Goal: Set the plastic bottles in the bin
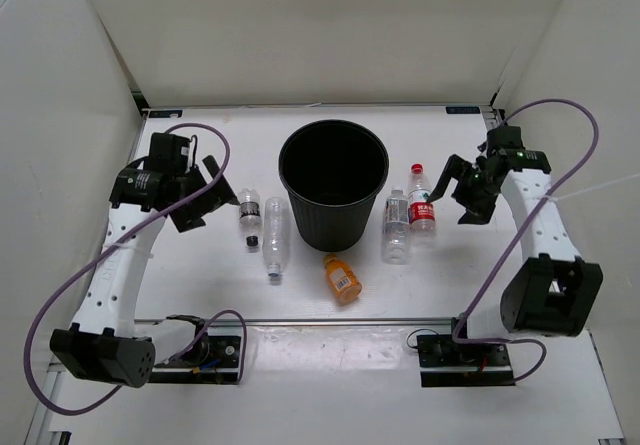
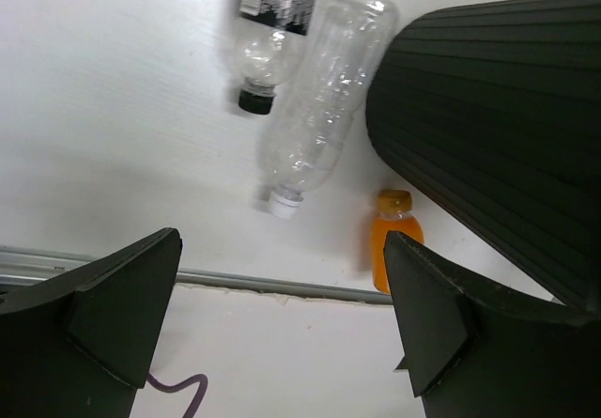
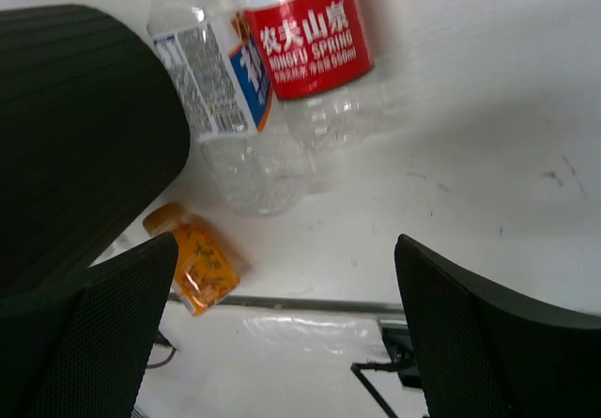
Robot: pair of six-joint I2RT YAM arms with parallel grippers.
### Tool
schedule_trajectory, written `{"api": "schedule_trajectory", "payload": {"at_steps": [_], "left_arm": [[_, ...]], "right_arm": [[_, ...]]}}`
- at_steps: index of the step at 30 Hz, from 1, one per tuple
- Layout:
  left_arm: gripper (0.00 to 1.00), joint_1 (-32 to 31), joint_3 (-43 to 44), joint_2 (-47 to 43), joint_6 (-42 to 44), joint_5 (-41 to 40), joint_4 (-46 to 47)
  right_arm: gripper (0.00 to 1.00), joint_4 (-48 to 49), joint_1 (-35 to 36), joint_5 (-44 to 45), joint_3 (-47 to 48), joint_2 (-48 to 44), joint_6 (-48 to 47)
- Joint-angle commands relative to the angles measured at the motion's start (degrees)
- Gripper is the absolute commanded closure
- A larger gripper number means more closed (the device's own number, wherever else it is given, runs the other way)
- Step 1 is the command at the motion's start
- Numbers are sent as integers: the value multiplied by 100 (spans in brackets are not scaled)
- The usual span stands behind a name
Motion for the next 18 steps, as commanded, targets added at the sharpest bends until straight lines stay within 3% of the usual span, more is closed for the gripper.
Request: {"api": "schedule_trajectory", "payload": {"at_steps": [1, 10, 18], "left_arm": [[0, 229, -231, -156, 23, 341, 38], [0, 344, -961, -218, -135, 578, 311], [0, 344, -1015, -96, -187, 464, 311]], "right_arm": [[1, 666, -14, -24, 224, 352, -150], [5, 1219, 100, 21, 285, 1583, -264], [5, 1396, 338, -32, 786, 2796, -211]]}}
